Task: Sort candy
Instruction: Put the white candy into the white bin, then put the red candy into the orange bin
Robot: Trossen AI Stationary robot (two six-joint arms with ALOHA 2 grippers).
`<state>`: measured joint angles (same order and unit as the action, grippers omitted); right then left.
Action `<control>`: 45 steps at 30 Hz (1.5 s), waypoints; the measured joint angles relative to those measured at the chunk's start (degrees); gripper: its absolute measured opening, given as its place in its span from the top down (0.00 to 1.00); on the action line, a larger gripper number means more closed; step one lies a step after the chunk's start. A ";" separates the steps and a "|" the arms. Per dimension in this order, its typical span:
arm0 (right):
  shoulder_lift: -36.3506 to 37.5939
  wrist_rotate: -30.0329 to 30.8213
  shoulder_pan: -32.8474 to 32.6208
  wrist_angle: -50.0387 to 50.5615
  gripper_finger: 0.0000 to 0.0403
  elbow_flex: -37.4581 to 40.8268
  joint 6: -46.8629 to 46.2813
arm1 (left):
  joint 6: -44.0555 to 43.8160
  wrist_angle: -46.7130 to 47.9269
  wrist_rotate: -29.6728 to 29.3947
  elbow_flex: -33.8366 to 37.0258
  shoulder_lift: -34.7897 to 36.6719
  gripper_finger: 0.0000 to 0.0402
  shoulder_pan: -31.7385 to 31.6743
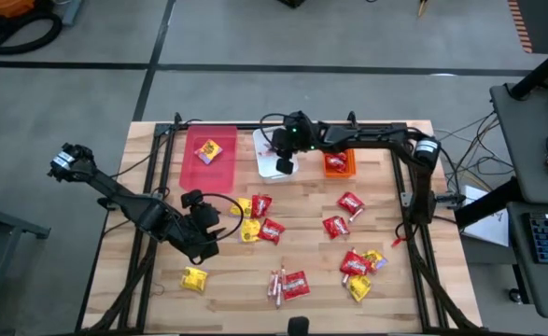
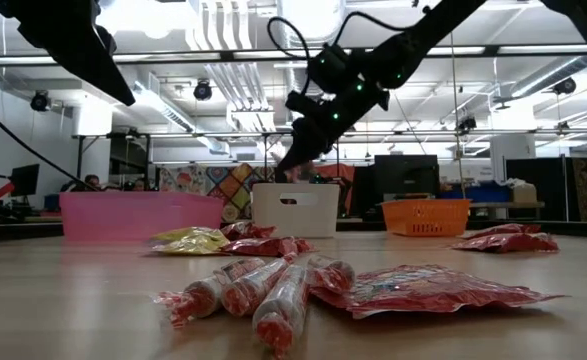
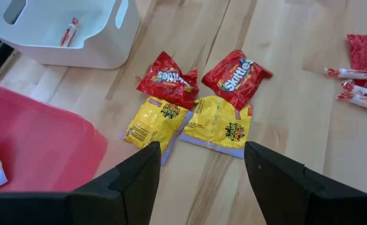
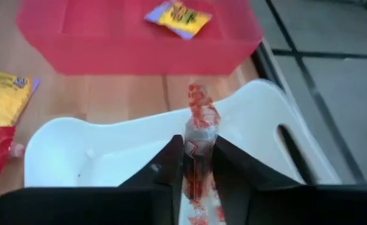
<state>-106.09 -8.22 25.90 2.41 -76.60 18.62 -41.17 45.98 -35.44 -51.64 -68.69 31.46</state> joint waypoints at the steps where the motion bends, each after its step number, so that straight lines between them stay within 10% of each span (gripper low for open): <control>1: -0.39 -0.03 -0.01 0.04 0.79 0.00 -0.67 | 0.00 0.00 -0.02 0.00 0.00 0.47 0.00; 13: 2.62 -0.46 -0.20 0.63 0.53 0.00 -4.50 | -0.32 -0.11 -0.07 0.00 0.00 0.47 0.00; 37: 22.82 -6.74 -17.92 24.34 0.54 4.76 -17.79 | 4.09 -11.75 0.48 0.00 -11.88 0.47 0.00; 45: 25.86 3.24 -26.56 24.36 0.54 10.16 -23.23 | 11.91 -21.61 0.53 0.01 -17.27 0.47 0.00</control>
<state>-80.23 -4.99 -0.66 26.76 -66.44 -4.61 -29.26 24.36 -34.91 -51.63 -85.96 31.46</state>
